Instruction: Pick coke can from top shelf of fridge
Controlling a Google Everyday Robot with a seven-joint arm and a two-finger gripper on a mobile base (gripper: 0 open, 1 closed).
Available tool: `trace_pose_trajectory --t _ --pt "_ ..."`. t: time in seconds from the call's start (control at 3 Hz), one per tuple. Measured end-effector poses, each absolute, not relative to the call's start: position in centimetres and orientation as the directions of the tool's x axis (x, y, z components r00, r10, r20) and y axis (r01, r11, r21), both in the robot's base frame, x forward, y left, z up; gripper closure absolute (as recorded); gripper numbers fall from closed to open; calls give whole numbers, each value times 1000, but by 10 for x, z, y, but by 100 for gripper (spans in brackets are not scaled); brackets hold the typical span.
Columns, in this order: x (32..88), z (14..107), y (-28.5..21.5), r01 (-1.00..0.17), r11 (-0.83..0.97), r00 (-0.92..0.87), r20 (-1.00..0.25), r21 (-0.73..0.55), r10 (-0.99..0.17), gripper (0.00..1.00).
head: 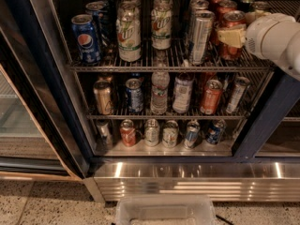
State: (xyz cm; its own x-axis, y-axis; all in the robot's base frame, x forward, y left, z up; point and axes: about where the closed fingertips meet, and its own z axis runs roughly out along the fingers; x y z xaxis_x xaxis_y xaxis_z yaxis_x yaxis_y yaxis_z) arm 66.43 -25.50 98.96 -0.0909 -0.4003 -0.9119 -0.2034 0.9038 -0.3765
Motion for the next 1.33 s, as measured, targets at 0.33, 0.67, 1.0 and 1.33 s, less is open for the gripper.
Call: trace_pose_trajectory --t 0.33,0.67,1.0,1.33 --pt "667 996 -261 -193 909 -87 -916 -371 -392 100" --pt "668 998 -267 -182 915 -90 -921 -360 -380 100" --pt "670 999 -272 -172 922 -95 -926 -347 -366 100" --pt "671 998 -277 -166 928 -104 -930 -333 -352 100"
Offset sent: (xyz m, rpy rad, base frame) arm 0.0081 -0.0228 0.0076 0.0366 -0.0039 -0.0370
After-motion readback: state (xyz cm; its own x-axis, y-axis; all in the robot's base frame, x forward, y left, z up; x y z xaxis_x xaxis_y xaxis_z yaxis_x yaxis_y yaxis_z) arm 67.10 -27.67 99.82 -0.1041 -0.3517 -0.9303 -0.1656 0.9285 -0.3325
